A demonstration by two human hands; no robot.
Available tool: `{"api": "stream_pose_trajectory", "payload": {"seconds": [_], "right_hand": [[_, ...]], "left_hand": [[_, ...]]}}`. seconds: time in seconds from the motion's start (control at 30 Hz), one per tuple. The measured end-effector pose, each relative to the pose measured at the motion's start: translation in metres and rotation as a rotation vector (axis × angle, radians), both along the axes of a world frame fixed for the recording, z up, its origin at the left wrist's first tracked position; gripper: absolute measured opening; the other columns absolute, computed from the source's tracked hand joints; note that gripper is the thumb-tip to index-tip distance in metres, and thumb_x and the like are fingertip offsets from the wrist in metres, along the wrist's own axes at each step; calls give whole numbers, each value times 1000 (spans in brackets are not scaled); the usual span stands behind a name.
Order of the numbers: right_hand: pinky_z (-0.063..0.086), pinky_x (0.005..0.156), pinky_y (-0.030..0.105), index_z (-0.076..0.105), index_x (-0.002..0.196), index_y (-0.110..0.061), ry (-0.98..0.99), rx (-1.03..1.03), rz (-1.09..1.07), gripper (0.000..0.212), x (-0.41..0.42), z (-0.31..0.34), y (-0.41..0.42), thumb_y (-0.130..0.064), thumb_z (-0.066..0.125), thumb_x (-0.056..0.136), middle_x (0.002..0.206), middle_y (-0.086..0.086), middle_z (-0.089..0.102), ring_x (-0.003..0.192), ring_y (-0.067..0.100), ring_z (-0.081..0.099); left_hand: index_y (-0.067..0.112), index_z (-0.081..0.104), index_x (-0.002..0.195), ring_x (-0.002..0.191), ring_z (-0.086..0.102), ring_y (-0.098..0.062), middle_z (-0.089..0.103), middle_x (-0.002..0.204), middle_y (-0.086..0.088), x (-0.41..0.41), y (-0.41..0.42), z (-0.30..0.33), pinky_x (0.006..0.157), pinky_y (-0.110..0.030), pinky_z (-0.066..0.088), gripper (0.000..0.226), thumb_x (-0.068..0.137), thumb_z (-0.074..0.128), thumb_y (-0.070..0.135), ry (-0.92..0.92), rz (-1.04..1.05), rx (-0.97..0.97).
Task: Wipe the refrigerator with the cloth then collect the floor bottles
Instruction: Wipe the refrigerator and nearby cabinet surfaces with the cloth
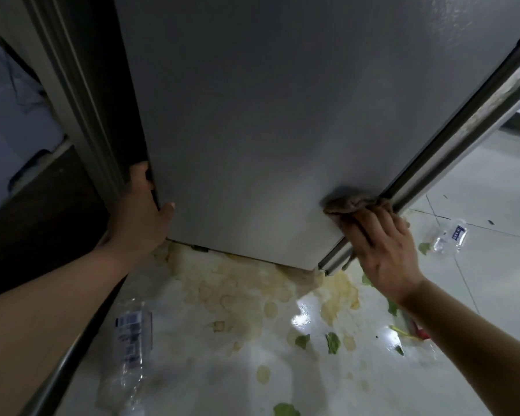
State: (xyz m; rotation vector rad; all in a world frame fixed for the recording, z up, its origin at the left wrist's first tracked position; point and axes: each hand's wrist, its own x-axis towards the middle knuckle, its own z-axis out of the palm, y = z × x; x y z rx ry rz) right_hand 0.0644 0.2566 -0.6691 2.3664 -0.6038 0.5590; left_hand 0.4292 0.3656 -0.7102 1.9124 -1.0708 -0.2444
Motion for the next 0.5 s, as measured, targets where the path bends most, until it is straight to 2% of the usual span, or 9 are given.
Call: {"api": "stream_pose_trajectory", "payload": {"seconds": [0.07, 0.17, 0.23, 0.33, 0.43, 0.5], "right_hand": [[43, 87, 43, 62, 118, -2, 63, 24, 23, 34, 0, -20, -1, -2, 44, 89, 117, 16, 50, 101, 34, 51], [54, 86, 43, 70, 109, -5, 332, 47, 106, 36, -3, -47, 4, 3, 63, 75, 111, 15, 66, 98, 33, 64], [56, 83, 40, 72, 105, -7, 427, 111, 104, 41, 1, -54, 10, 3, 66, 66, 107, 13, 69, 95, 31, 67], [56, 84, 39, 68, 115, -7, 348, 157, 86, 43, 10, -47, 13, 1, 66, 73, 109, 13, 68, 94, 30, 66], [48, 86, 43, 44, 136, -4, 117, 108, 84, 51, 26, -25, 9, -1, 55, 87, 118, 17, 58, 98, 32, 58], [42, 86, 43, 38, 137, -5, -32, 91, 79, 46, 42, -16, 6, -5, 49, 93, 121, 17, 48, 99, 32, 49]], "left_hand": [[24, 26, 131, 101, 58, -30, 57, 117, -9, 1, -3, -5, 80, -43, 50, 68, 79, 69, 10, -29, 19, -12], [28, 26, 126, 99, 58, -29, 56, 114, -6, 2, -5, -10, 80, -44, 51, 67, 78, 69, 9, -20, 29, -19], [29, 26, 125, 97, 58, -29, 54, 108, 0, 3, -7, -11, 79, -43, 51, 66, 78, 69, 10, -17, 24, -24], [29, 26, 124, 96, 58, -29, 51, 103, 7, 7, -5, -10, 79, -46, 51, 66, 77, 69, 11, -34, 6, -12], [29, 26, 124, 100, 58, -28, 51, 106, 7, 11, -4, -8, 81, -46, 51, 65, 77, 69, 11, -36, -44, -7], [28, 26, 123, 100, 58, -27, 54, 109, 4, 14, -4, -7, 81, -46, 51, 65, 78, 69, 11, -41, -66, -2]]}}
